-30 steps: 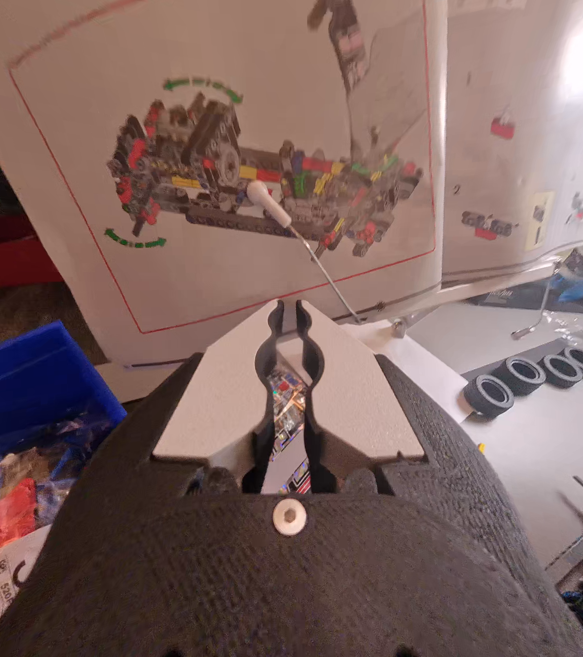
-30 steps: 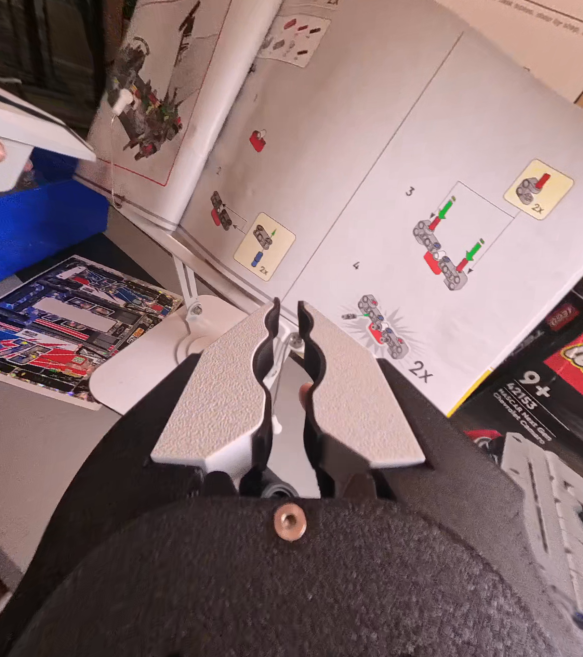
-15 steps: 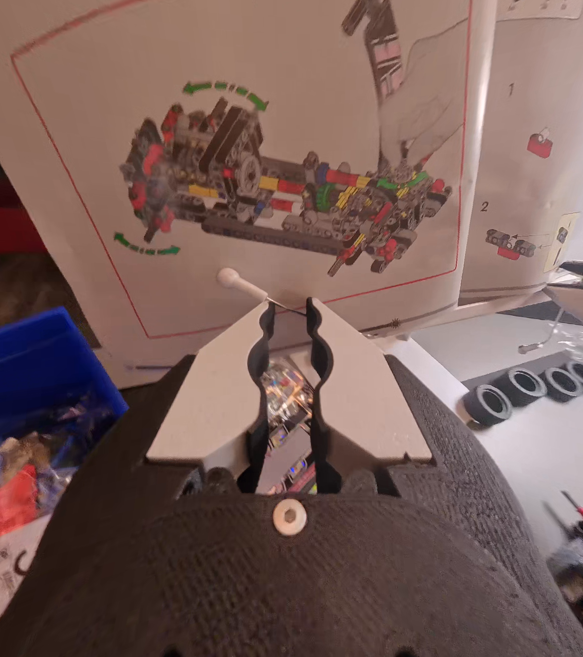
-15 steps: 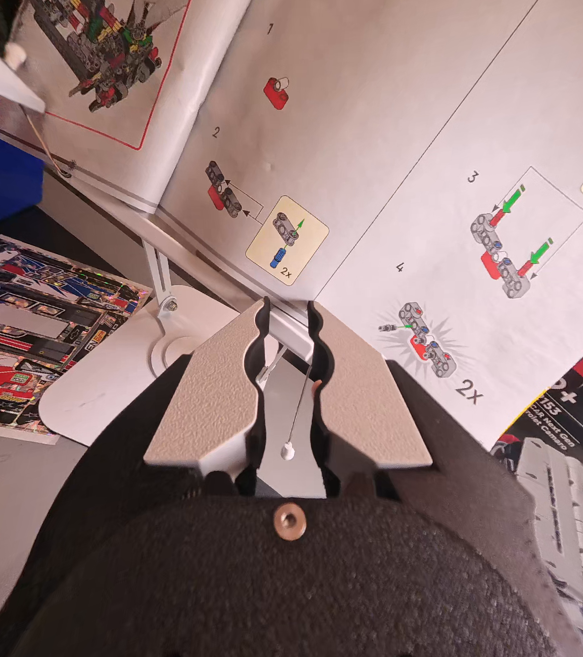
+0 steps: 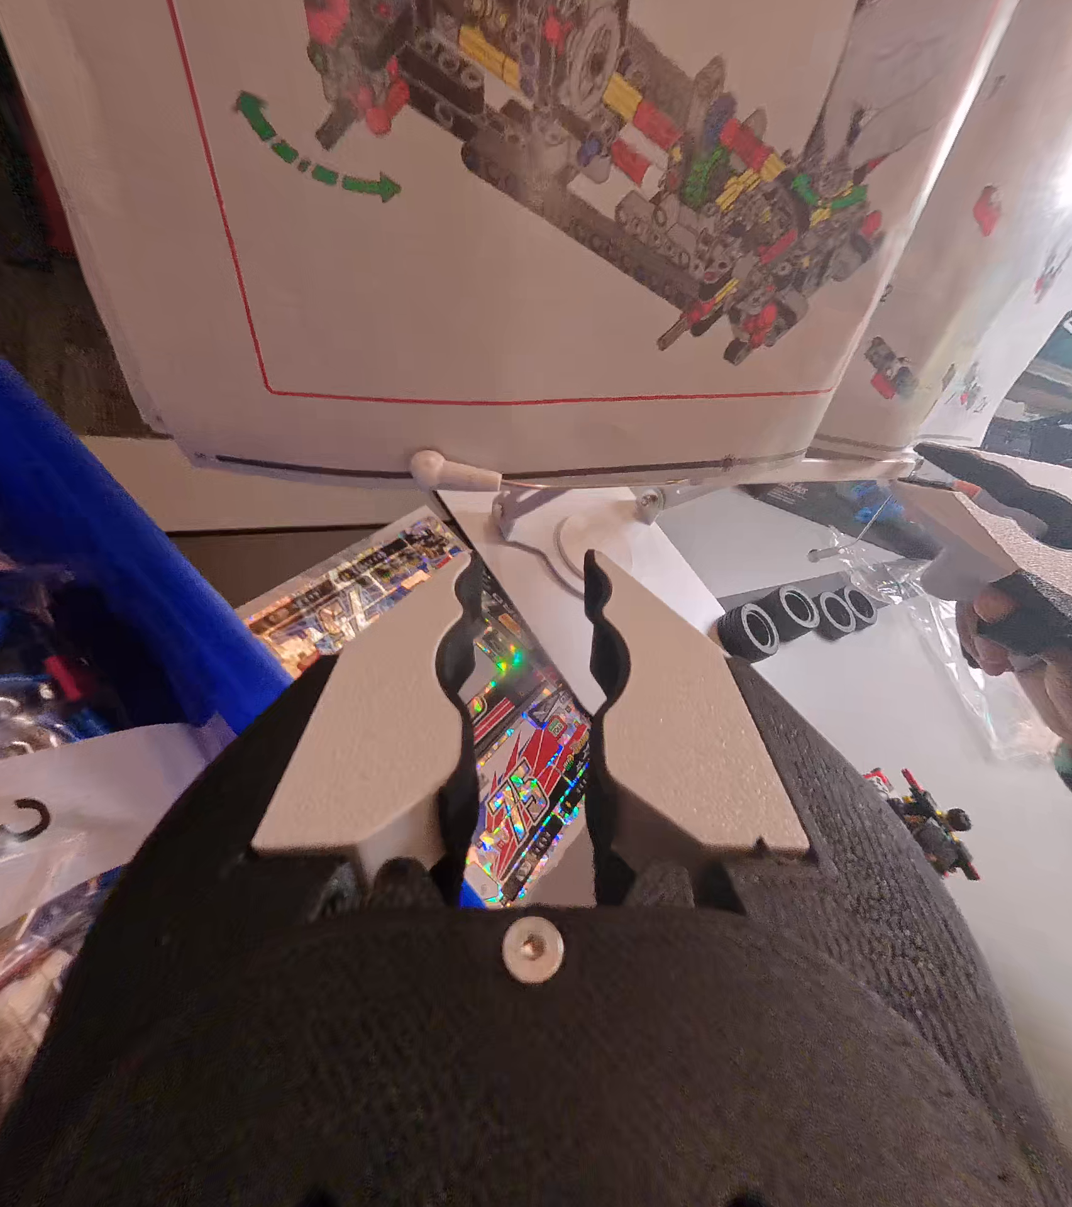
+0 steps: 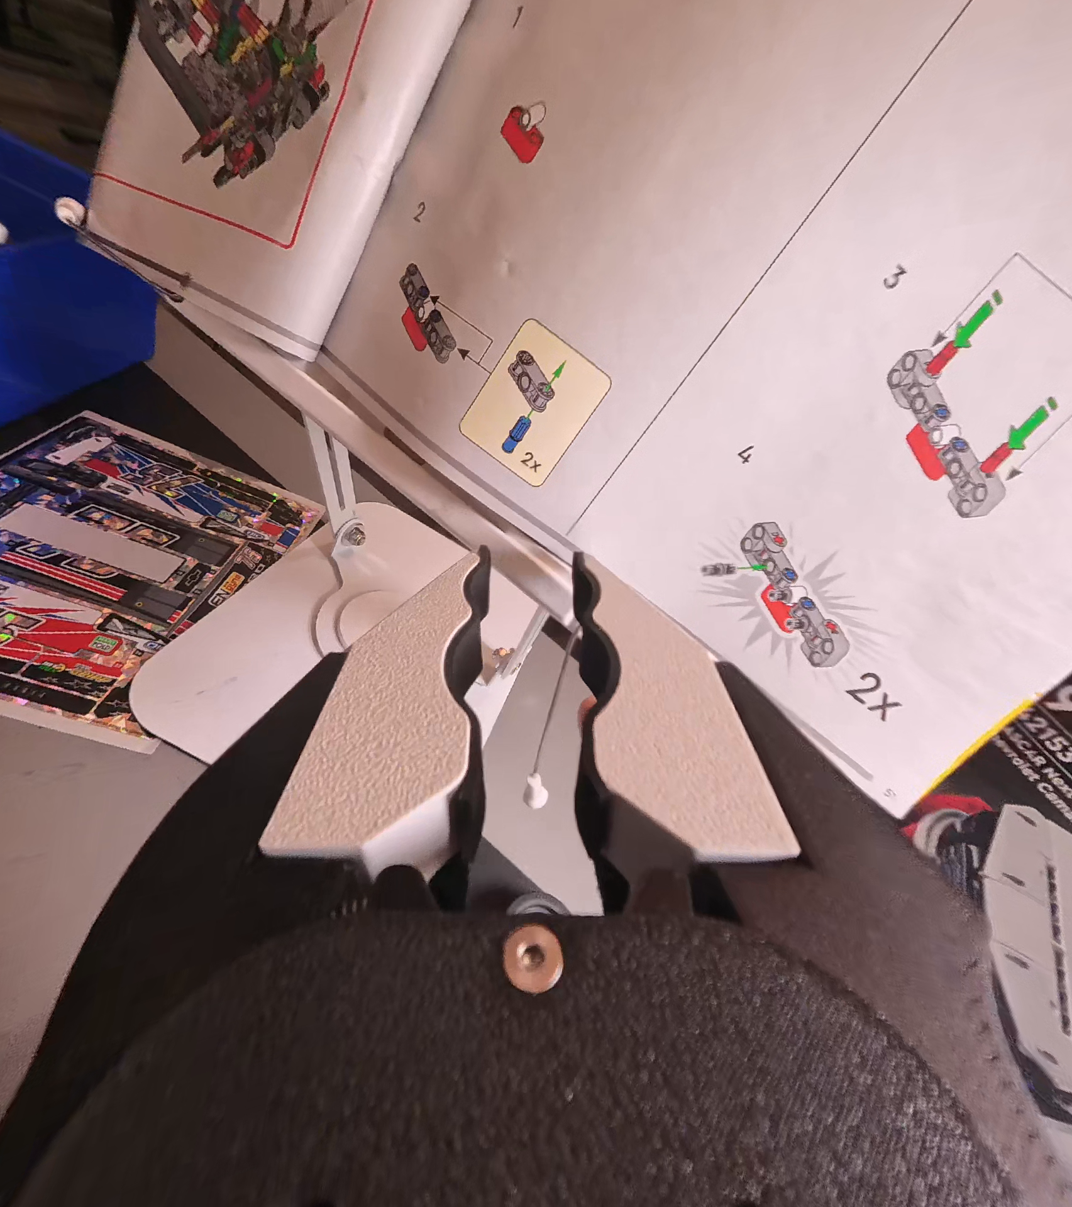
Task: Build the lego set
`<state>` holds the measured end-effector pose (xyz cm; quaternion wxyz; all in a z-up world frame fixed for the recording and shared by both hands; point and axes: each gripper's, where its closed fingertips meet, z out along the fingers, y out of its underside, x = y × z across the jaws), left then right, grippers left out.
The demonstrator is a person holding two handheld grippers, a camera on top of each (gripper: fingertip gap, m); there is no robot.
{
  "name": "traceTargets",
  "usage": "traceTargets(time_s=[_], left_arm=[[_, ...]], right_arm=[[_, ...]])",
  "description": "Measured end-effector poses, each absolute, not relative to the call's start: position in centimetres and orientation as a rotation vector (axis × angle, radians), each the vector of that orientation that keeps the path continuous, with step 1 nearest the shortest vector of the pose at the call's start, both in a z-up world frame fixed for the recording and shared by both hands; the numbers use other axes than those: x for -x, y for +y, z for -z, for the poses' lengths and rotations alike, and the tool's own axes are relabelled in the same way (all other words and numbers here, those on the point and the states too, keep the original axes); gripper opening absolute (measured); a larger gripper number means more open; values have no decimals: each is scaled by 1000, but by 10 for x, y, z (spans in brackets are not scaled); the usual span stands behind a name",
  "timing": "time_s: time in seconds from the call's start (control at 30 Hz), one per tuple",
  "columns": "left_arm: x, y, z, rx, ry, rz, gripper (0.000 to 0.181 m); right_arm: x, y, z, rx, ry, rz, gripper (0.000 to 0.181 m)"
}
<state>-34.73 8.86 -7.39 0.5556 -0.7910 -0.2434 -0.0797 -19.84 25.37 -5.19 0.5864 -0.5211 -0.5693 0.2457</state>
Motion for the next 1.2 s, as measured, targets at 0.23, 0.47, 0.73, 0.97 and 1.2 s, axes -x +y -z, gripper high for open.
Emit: traceTargets(time_s=[0.23,0.47,0.73,0.97,1.2], left_arm=[[347,101,44,1773,-362,-122,25],[358,105,94,1988,-344,-302,9],[322,119,35,1799,-198,-273,19],[311,150,51,1860,-146,-337,16],[336,149,40,1846,-129,-416,16]], right_arm=[[178,260,35,1244,-1303,-656,22],[161,267,43,1226,-1335,-581,21],[155,284,43,1307,-1237,-671,21],[161,242,45,1216,-1375,-804,21],[85,127,136,1150,-2325,-973,62]])
